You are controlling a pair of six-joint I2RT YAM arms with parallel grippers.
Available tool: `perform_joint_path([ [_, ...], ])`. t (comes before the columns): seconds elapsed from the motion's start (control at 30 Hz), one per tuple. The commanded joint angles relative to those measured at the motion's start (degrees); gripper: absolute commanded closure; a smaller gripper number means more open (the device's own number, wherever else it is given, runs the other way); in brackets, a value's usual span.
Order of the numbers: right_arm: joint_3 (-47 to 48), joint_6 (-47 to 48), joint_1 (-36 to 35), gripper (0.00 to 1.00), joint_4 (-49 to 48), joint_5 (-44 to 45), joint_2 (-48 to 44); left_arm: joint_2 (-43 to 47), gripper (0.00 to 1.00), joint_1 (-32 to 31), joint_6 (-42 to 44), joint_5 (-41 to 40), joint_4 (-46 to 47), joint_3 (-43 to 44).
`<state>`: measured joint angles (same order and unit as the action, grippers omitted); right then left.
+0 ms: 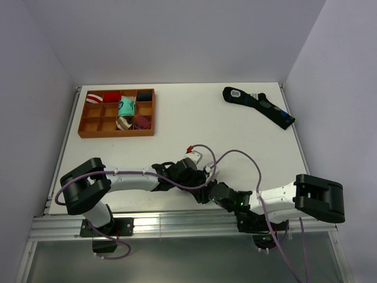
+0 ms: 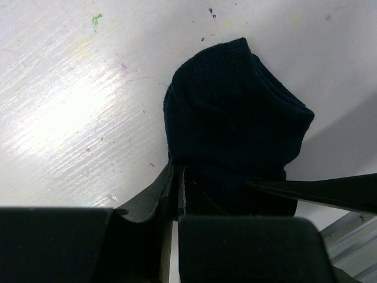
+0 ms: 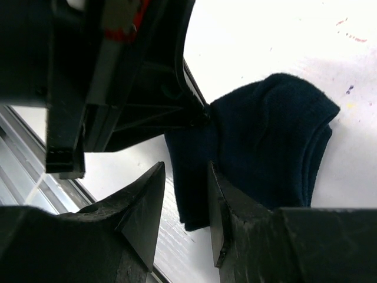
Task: Roll the socks
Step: Roll the sock at the center of the board.
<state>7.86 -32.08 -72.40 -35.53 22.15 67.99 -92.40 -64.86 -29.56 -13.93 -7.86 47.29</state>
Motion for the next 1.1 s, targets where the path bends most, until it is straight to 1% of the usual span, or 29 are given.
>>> perform_joint_path([
  [0.0, -0.7, -0.9, -1.1, 0.58, -2.8, 3.1, 1.8, 0.6, 0.91, 0.3, 0.6, 1.5, 0.5, 1.7],
  [0.3, -0.2, -3.3, -2.9, 0.59, 0.1, 6.9, 4.3, 0.1, 0.91, 0.6, -0.3, 2.5, 0.3, 2.4],
  [0.47, 0.0, -6.3, -3.4, 0.61, 1.3, 8.8, 6.7, -0.1, 0.90, 1.0, -2.3, 3.0, -1.6, 3.6],
  [0.6, 0.1, -8.5, -3.4, 0.64, 2.7, 9.4, 7.9, -0.3, 0.89, 1.0, -3.7, 3.4, -3.0, 4.2],
  [0.7, 0.6, -10.3, -3.4, 0.74, 4.8, 9.2, 8.2, -0.8, 0.88, 1.1, -4.5, 3.3, -3.4, 4.6],
  [0.8, 0.7, -12.5, -3.4, 0.78, 6.9, 7.9, 7.6, -0.4, 0.82, 1.1, -5.7, 2.8, -3.2, 4.1],
  [0.83, 0.6, -13.6, -3.4, 0.78, 7.6, 7.6, 7.0, -0.2, 0.78, 1.2, -6.0, 2.8, -2.7, 4.0],
  [0.9, 0.5, -14.8, -3.1, 0.78, 9.6, 6.2, 6.4, 0.8, 0.73, 1.4, -6.6, 2.5, -1.8, 3.2],
  [0.93, 0.6, -16.0, -3.0, 0.78, 10.5, 5.5, 5.8, 1.2, 0.68, 1.5, -6.7, 2.3, -0.9, 2.9],
  [1.03, 0.1, -17.7, -1.8, 0.78, 11.7, 2.0, 5.0, 2.7, 0.58, 1.7, -7.3, 1.3, 1.2, 1.4],
  [1.07, 0.1, -18.0, -1.4, 0.78, 12.3, 1.0, 4.9, 3.6, 0.57, 1.7, -7.4, 0.8, 1.8, 1.1],
])
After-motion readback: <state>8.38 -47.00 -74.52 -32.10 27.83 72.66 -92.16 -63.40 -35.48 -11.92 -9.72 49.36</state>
